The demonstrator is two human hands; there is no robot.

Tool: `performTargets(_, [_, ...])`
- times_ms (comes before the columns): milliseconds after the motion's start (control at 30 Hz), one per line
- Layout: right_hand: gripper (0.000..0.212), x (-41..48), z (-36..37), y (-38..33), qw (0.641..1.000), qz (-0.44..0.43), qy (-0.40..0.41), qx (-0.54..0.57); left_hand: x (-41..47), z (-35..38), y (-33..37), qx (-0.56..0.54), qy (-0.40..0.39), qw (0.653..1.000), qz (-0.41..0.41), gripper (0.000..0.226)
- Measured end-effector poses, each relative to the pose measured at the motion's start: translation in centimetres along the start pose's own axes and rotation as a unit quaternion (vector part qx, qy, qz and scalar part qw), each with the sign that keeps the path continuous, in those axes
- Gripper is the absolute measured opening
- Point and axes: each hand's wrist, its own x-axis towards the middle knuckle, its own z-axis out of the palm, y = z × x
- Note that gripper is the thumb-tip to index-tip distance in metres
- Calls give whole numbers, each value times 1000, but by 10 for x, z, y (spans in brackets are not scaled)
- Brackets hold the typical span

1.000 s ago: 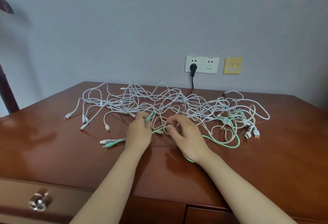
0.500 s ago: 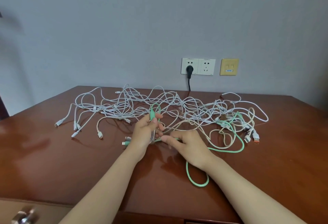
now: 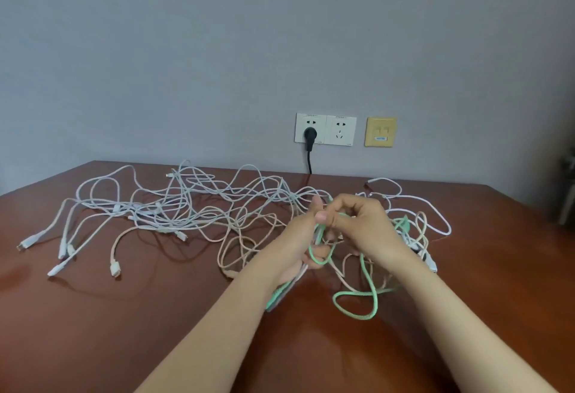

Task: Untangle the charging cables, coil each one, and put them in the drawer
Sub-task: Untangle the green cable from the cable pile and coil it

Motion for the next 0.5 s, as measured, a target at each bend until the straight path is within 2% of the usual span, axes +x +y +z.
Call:
performTargets(100, [20, 8, -8, 13, 999, -1, -7, -41, 8, -8, -11, 36, -55, 996, -64, 47])
performTargets(233, [17, 11, -6, 22, 995, 11, -51, -83, 13, -22, -13, 21, -89, 993, -73, 60])
performTargets(400, [27, 17, 10, 18, 991, 23, -59, -119, 20, -17, -20, -58, -52, 996, -37, 51])
performTargets(500, [32, 22, 18, 12, 995, 35, -48, -80, 25, -10, -20, -102, 53, 993, 1, 46])
